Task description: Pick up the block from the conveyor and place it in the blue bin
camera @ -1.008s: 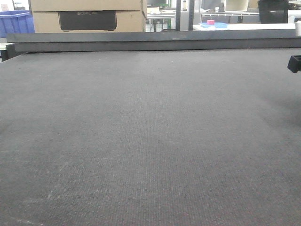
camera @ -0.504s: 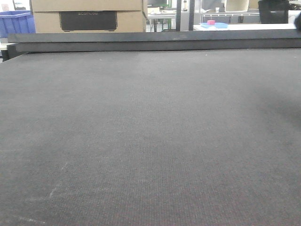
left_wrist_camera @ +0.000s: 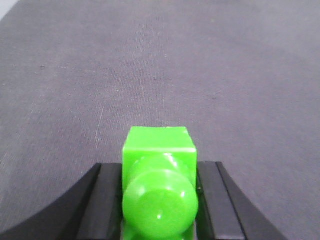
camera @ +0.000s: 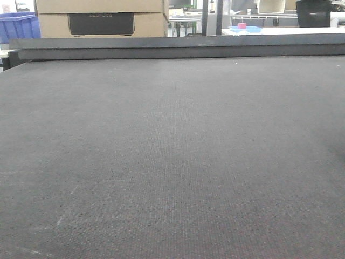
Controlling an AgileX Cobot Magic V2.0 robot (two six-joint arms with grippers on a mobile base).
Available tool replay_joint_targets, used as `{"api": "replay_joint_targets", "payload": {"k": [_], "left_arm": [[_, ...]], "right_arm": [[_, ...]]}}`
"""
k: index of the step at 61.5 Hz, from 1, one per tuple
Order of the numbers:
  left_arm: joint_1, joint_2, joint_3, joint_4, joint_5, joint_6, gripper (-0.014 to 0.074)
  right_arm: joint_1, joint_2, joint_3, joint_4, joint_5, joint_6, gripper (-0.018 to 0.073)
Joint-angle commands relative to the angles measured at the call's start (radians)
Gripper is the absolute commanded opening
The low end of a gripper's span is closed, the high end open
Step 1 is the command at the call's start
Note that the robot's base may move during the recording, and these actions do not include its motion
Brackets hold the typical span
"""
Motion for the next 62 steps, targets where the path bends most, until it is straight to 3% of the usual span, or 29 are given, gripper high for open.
{"api": "replay_joint_targets", "payload": {"k": [1,35,62], "left_arm": [[-0.005,-0.101,0.036,-0.012,-0.006,0.000,-0.0111],[-0.005,-0.484,0.046,-0.012,-0.024,0.000,-0.0111],[-0.005,-0.534,0.046,-0.012,-0.024,0.000,-0.0111]], "right_arm": [[0.001,-0.086,0.043,0.011,-0.038,-0.008,-0.0162],[0.001,-0.430,0.049,0.011,-0.053,-0.008,-0.0162],[0.001,-0.441,0.049,0.011,-0.059,-0.008,-0.0162]]}}
